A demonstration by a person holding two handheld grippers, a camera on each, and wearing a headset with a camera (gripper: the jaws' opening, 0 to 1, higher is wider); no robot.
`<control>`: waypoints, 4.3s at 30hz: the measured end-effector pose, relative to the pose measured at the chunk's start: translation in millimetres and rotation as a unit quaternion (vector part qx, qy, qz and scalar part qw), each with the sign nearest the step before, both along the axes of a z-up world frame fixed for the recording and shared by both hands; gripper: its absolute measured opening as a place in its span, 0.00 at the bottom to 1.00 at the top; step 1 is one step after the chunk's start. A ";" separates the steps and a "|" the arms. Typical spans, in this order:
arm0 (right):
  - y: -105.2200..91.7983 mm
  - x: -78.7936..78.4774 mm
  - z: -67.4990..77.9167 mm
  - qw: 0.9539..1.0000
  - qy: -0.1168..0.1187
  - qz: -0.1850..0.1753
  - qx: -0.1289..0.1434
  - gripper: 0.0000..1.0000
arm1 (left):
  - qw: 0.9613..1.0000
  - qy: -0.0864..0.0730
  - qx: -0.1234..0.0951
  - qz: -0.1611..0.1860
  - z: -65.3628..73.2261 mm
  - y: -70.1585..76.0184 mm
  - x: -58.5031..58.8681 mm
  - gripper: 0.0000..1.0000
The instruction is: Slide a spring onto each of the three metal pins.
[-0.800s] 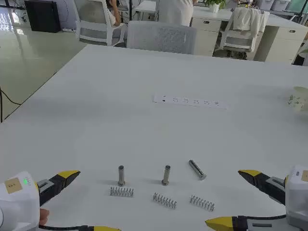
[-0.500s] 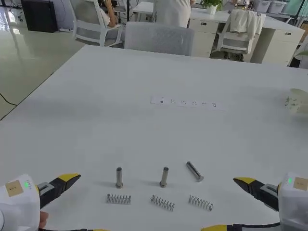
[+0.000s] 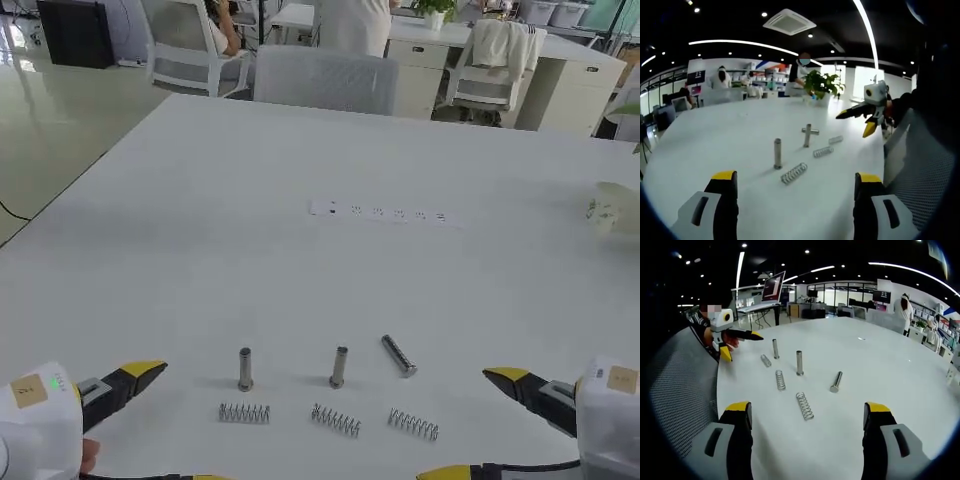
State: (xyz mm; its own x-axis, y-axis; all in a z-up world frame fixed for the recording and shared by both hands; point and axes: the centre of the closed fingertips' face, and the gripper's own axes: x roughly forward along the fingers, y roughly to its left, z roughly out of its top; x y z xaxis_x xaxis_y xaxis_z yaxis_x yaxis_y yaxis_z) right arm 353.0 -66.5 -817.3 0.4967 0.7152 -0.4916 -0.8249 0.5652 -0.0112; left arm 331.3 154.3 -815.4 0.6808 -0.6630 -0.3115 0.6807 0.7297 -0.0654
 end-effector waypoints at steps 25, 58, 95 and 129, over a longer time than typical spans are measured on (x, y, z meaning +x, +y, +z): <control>0.3 -0.6 -1.6 1.000 0.004 0.001 -0.001 0.92 | 1.000 0.000 -0.002 0.005 -0.3 0.5 -0.6 0.93; -9.6 22.7 16.8 1.000 -0.003 -0.013 0.006 0.90 | 1.000 0.004 -0.003 0.000 -4.6 -2.0 0.8 0.93; 35.0 117.8 7.0 0.996 0.043 -0.003 -0.082 0.66 | 1.000 -0.001 -0.006 0.023 3.7 2.8 -4.2 0.93; 39.1 125.3 -39.2 0.975 0.128 -0.045 -0.175 0.19 | 1.000 0.005 -0.012 0.027 -1.9 8.5 -5.5 0.89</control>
State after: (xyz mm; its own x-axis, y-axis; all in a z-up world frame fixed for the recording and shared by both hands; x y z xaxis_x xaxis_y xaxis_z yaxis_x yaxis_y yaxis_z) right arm 478.3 -27.4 -856.6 0.3776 0.4408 -0.8143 -0.7736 0.6335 -0.0158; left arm 325.8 162.7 -817.3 0.7128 -0.6329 -0.3021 0.6398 0.7633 -0.0895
